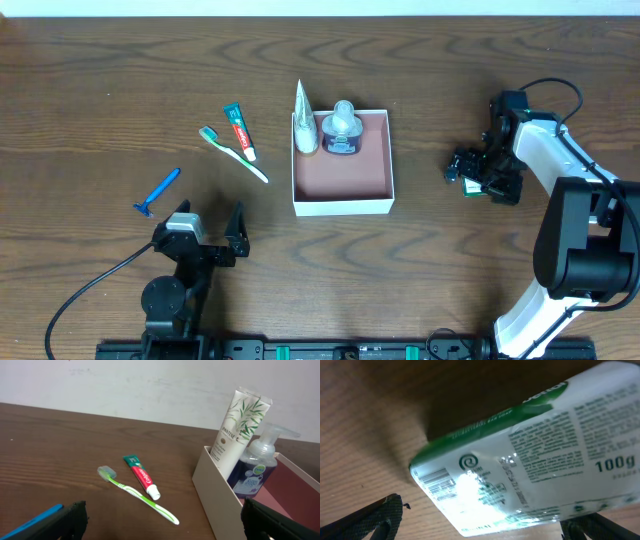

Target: Pack container

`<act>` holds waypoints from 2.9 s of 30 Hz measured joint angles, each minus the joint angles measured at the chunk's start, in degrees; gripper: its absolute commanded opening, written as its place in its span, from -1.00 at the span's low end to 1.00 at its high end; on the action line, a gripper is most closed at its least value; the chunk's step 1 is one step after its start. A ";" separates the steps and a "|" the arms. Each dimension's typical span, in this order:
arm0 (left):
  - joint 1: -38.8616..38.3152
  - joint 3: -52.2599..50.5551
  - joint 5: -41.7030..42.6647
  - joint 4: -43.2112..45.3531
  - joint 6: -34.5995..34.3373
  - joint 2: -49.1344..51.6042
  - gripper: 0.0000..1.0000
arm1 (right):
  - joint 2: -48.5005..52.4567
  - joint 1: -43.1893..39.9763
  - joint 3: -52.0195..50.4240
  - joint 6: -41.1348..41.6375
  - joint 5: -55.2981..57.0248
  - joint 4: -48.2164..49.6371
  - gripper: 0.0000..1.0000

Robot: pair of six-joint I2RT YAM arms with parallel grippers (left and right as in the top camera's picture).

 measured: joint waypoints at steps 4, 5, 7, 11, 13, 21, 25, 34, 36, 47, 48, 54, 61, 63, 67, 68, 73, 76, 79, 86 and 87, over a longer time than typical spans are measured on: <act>0.00 0.00 0.00 0.00 0.00 0.00 0.96 | 0.00 0.00 -0.02 -0.07 0.09 1.09 0.98; 0.00 0.00 0.00 0.00 0.00 0.00 0.96 | 0.00 0.00 -0.04 -0.13 0.28 1.53 0.98; 0.00 0.00 0.00 0.00 0.00 0.00 0.96 | 0.00 0.00 -0.42 -0.48 1.44 2.67 0.98; 0.00 0.00 0.02 0.00 0.00 0.00 0.96 | 0.00 0.00 -1.86 -0.98 4.20 4.83 0.99; 0.00 0.00 0.00 0.00 0.00 0.00 0.96 | -0.02 0.00 -2.62 -1.14 5.16 5.95 0.99; 0.00 0.00 0.00 0.00 0.00 0.00 0.96 | -1.01 0.00 -4.31 -1.14 6.23 10.36 0.94; 0.00 0.00 0.00 0.00 0.00 0.00 0.96 | -1.11 -0.07 -4.50 -1.22 6.58 11.69 0.85; 0.00 0.00 0.00 0.00 0.00 0.00 0.96 | -1.11 -1.27 -4.72 0.50 7.30 14.10 0.41; 0.00 0.00 0.00 0.00 0.00 0.00 0.96 | -1.11 -1.49 -4.72 0.98 7.45 14.49 0.21; 0.00 0.00 0.00 0.00 0.00 0.00 0.96 | -1.11 -1.55 -4.74 1.05 7.72 14.99 -0.27; 0.00 0.00 0.02 0.00 0.00 0.00 0.96 | -1.11 -1.55 -4.72 0.87 7.61 14.99 -0.27; 0.00 0.00 0.00 0.00 0.00 0.00 0.96 | -1.05 -1.84 -3.65 -2.51 1.99 13.92 -0.24; 0.00 0.00 0.00 0.00 0.00 0.00 0.96 | -1.20 -1.92 -0.07 -10.23 -18.99 13.49 -0.22; 0.00 0.00 0.00 0.00 0.00 0.00 0.96 | -2.16 -1.86 0.68 -12.17 -24.92 14.01 -0.22; 0.00 0.00 0.00 0.00 0.00 0.00 0.96 | -5.84 -1.29 0.98 -15.32 -35.34 15.91 -0.21; 0.00 0.00 0.00 0.00 0.00 0.00 0.96 | -6.84 -0.98 1.01 -15.93 -37.99 16.74 -0.22; 0.00 0.00 0.02 0.00 0.00 0.00 0.96 | -10.21 1.18 1.49 -16.79 -49.94 24.20 -0.20; 0.00 0.00 0.00 0.00 0.00 0.00 0.96 | -10.32 3.06 1.64 -15.89 -52.78 27.82 -0.20; 0.00 0.00 0.00 0.02 0.00 0.00 0.96 | -10.29 6.01 1.64 -14.53 -54.01 30.62 -0.21; 0.00 0.00 0.00 0.00 0.00 0.00 0.96 | -8.98 11.10 1.64 -11.30 -51.71 31.82 -0.26; 0.00 0.00 0.00 0.00 0.00 0.00 0.96 | -8.63 11.43 1.64 -10.95 -50.93 31.82 -0.28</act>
